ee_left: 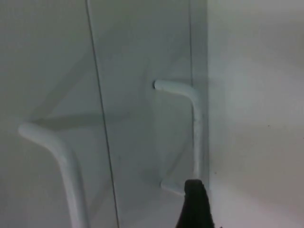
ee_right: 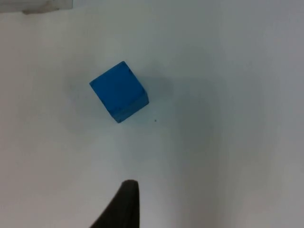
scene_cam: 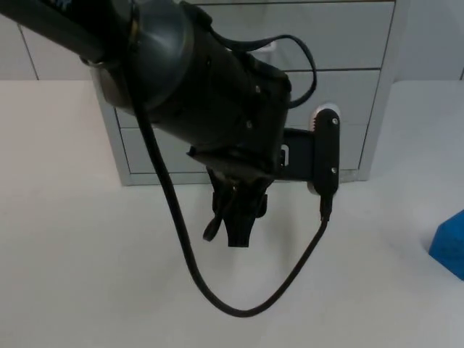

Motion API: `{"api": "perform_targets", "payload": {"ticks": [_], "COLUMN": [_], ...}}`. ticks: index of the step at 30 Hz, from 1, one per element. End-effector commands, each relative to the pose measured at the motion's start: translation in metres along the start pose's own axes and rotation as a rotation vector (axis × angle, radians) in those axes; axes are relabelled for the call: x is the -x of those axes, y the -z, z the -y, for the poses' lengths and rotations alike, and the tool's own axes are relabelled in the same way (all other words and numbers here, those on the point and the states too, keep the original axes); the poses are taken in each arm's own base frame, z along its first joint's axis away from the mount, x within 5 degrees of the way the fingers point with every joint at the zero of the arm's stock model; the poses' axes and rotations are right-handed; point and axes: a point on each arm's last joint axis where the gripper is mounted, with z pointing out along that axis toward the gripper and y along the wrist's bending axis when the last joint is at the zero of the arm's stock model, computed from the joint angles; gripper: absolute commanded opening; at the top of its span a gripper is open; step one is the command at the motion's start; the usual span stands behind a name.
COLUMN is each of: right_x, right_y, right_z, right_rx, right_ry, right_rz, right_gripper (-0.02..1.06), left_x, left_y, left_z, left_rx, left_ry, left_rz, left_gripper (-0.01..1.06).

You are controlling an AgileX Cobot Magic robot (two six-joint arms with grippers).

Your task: Open the drawer with the left hand, place the block into the drawer with the right hand, then close the drawer with the left hand.

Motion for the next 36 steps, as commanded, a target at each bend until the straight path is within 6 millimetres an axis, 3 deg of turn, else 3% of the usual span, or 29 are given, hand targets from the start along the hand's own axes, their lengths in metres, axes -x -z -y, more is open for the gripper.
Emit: {"api": "perform_targets", "payload": {"ticks": [1, 13, 22, 36], "right_x": [0.0, 0.001, 0.002, 0.002], "right_y": [0.001, 0.001, 0.001, 0.001], "right_z": [0.0, 0.0, 0.0, 0.0], "right_rx": [-0.001, -0.001, -0.001, -0.001], "right_ry": [0.005, 0.005, 0.005, 0.005], "right_rz": [0.0, 0.007, 0.013, 0.013], "right_gripper": [1.05, 1.05, 1.05, 1.05], "left_x": [0.005, -0.008, -0.004, -0.014], "left_y": [-0.002, -0.027, -0.029, -0.054], "left_z": [-0.002, -0.01, -0.01, -0.008], "left_rx": [0.008, 0.024, 0.002, -0.007], "left_ry": [-0.008, 0.003, -0.006, 0.036], "left_rz": [0.047, 0.057, 0.135, 0.068], "left_gripper": [0.59, 0.55, 0.55, 0.55]}}
